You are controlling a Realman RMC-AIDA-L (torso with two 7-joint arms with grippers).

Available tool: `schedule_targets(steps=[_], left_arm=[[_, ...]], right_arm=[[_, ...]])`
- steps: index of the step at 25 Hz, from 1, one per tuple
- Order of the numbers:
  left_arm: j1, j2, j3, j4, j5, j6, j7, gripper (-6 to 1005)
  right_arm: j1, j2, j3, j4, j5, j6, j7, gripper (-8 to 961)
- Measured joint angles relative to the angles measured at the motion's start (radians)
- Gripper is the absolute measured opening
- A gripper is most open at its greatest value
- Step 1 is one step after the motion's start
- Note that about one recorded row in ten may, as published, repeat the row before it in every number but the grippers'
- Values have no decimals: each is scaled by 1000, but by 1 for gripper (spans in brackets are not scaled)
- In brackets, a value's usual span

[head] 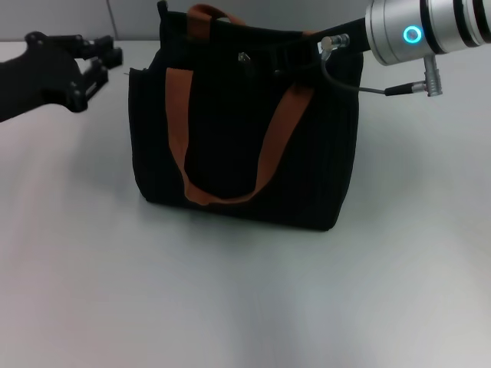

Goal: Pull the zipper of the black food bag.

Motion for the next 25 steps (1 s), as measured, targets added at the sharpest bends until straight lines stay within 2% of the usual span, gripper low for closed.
schedule_targets(steps=[4, 6, 8, 11, 15, 18, 24, 25], left_arm=[[-47, 1, 1, 51, 149, -4, -44, 152], [-91, 8, 2, 68, 249, 6, -79, 223], [-102, 9, 2, 71, 267, 11, -85, 294], [-153, 7, 2, 80, 337, 15, -103, 391], [-174, -2, 2, 82, 344, -28, -103, 496], [-189, -17, 3, 82, 343, -85, -93, 574], [-184, -23, 2, 83, 338, -82, -58, 806], [-179, -23, 2, 83, 336, -74, -43, 799]], right_arm=[[0, -1, 0, 0, 8, -4, 0, -1], [0, -1, 2, -1, 9, -7, 0, -1], [0, -1, 3, -1, 9, -9, 0, -1], [0, -2, 7, -3, 10, -15, -1, 0], [0, -2, 7, -4, 11, -16, -1, 0], [0, -2, 7, -7, 11, -16, -2, 0], [-2, -3, 11, 0, 28, -16, -22, 0], [-2, -4, 11, 1, 31, -16, -25, 0]])
